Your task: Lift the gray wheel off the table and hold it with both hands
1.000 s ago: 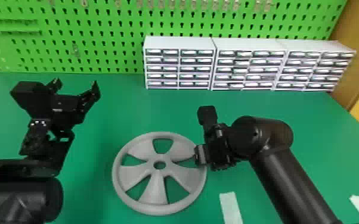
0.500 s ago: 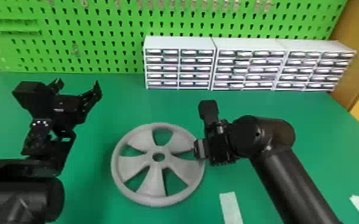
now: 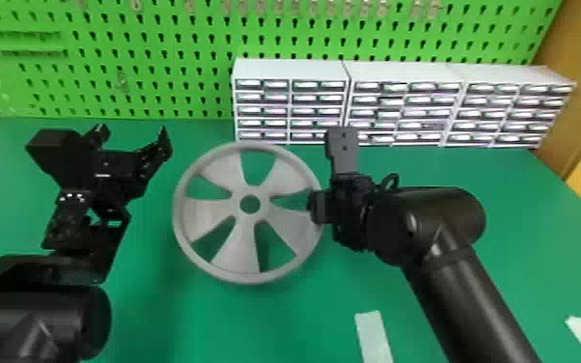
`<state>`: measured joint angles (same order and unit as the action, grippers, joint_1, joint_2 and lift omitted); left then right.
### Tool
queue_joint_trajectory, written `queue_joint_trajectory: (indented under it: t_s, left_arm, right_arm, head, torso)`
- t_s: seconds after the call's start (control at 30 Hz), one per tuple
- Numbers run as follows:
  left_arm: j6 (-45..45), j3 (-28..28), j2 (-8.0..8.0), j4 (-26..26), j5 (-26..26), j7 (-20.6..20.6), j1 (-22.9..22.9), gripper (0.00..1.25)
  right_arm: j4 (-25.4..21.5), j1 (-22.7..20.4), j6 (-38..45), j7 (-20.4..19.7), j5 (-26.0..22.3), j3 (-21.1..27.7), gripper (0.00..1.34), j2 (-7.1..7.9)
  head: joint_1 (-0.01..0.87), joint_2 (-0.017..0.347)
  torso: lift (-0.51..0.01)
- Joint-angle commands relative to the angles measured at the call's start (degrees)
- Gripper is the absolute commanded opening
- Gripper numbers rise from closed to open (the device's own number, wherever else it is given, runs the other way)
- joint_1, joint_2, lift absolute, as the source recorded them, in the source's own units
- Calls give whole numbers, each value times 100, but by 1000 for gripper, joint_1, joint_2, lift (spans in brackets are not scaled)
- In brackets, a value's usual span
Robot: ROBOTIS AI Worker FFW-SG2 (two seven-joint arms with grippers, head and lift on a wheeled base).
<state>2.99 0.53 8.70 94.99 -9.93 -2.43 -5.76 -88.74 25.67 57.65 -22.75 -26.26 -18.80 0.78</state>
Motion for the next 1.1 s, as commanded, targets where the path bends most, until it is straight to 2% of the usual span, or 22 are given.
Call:
queue_joint_trajectory:
  t_s: [0.0,0.27,1.07]
  left_arm:
    - [0,35,0,2,-18,6,-4,1014]
    - [0,79,0,73,-62,14,-13,1014]
    - [0,246,0,284,-124,111,4,1014]
  right_arm:
    - [-161,-115,-456,140,314,-53,249,-8]
    - [-257,-255,-1203,421,710,-115,245,1]
    - [-213,-580,-3523,456,1404,-422,227,168]
  head:
    - [711,15]
    - [711,15]
    - [711,15]
  torso:
    - [-98]
    - [-98]
    - [-98]
